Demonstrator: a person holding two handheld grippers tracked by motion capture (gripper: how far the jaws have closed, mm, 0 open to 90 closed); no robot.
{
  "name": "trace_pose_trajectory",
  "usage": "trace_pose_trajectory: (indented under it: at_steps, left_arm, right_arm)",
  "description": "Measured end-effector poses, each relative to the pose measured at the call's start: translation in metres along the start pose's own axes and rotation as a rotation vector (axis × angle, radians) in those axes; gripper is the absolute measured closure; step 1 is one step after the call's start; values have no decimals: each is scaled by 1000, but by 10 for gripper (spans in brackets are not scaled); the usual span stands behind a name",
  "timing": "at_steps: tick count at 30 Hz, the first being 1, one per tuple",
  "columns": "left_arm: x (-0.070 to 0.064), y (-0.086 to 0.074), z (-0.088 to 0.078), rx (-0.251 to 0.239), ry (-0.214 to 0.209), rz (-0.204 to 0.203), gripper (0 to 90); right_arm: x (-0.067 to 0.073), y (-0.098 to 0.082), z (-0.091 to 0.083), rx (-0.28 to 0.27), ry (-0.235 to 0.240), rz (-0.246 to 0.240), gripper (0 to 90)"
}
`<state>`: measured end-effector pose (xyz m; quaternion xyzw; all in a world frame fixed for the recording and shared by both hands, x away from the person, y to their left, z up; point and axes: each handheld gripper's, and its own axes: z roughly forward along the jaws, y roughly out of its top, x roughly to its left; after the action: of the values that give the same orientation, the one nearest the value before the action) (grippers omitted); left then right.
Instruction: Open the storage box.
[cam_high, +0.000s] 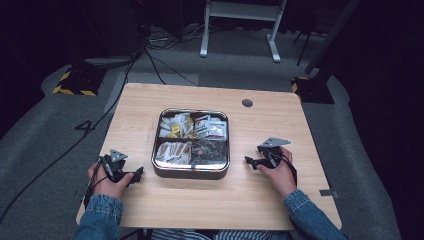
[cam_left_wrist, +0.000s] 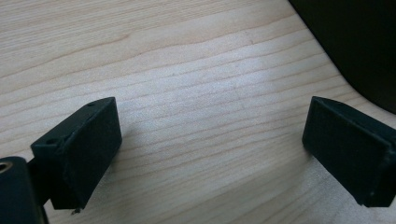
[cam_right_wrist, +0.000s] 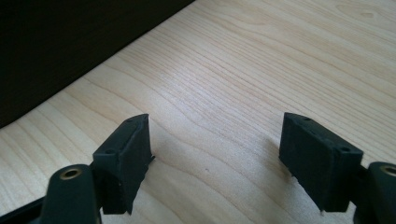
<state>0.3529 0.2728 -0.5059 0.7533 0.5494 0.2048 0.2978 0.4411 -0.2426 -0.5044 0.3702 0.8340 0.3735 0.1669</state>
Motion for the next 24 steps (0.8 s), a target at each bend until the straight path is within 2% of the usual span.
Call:
trace_pose_trajectory:
  at_steps: [7, 11, 13, 22, 24]
  left_arm:
    - [-1, 0, 0, -1, 3, -5, 55]
    - [-1, 0, 0, -1, 3, -5, 55]
    - [-1, 0, 0, -1, 3, -6, 55]
    - [-1, 0, 0, -1, 3, -6, 55]
    - [-1, 0, 0, -1, 3, -6, 55]
  right_arm:
    - [0, 0, 0, 3, 8, 3, 234]
    - [-1, 3, -3, 8, 42, 30, 305]
    - [-1, 6, -7, 5, 44, 26, 315]
    - [0, 17, -26, -47, 63, 7, 334]
    - [2, 21, -31, -73, 73, -6, 337]
